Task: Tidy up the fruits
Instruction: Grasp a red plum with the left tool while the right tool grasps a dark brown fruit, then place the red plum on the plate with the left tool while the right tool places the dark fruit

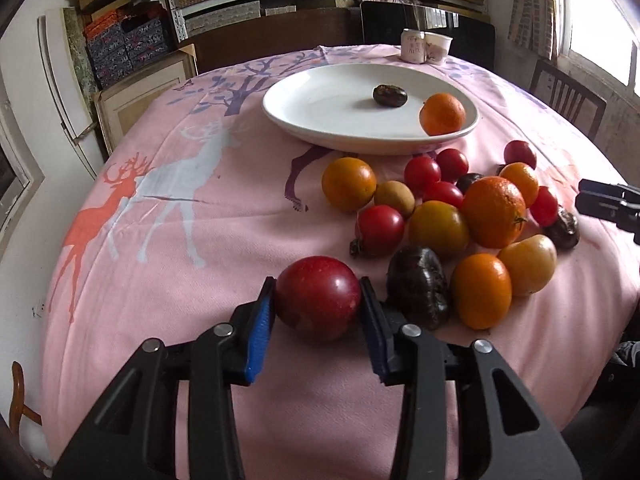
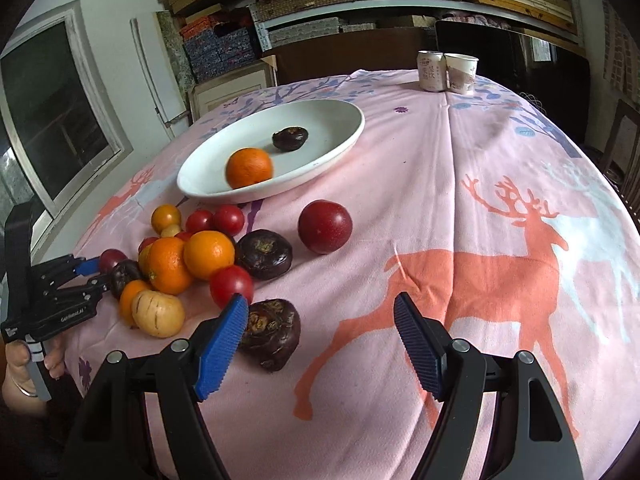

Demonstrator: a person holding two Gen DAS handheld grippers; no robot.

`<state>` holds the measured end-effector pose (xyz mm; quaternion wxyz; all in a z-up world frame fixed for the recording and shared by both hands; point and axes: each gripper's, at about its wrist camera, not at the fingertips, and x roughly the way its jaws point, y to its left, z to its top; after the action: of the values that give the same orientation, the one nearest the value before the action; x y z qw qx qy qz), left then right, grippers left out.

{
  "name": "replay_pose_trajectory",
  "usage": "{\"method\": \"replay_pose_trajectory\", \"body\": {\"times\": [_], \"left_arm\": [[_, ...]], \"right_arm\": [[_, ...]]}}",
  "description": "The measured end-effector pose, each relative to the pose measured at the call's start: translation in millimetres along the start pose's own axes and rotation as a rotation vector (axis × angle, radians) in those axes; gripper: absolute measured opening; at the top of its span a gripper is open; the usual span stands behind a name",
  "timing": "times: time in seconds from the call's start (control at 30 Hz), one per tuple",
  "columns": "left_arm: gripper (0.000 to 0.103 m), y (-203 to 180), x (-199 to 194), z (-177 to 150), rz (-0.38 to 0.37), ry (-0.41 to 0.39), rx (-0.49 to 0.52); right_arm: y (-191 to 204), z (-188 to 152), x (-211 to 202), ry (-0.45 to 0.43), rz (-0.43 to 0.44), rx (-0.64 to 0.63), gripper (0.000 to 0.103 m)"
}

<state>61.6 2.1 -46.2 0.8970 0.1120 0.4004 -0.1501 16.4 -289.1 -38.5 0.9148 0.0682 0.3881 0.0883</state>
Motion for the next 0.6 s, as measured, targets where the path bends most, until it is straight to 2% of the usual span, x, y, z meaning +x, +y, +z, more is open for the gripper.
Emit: {"method": "replay_pose_trajectory", "body": {"times": [0.2, 0.33, 0.37, 0.4, 0.6], "left_arm": [[0.040, 9.7, -33.6, 2.6, -0.036, -0.087, -0.059], [0.040, 6.2, -40.3, 4.2, -0.037, -0.095, -0.049], [0.040, 5.1, -40.7, 4.2, -0.037, -0.096, -0.048], [0.040, 4.4, -41.2, 3.8, -0.040, -0.095, -0.050], [0.040, 2.1, -43.1, 6.5, -0.062, -0.102, -0.059]], "right_arm": [[28.5, -13.3, -1.3, 0.021, 0.034, -0.139, 0.072], [33.5, -13.9, 21.7, 0.082, -0.018, -0.148, 0.065], [33.8, -13.5, 22.0, 0.066, -0.019, -0.144, 0.060], [34.9, -12.9, 22.3, 0.067, -0.012, -0.143, 0.041], [30.8, -8.0, 9.1, 0.054, 0.044, -0.110, 0.041]]}}
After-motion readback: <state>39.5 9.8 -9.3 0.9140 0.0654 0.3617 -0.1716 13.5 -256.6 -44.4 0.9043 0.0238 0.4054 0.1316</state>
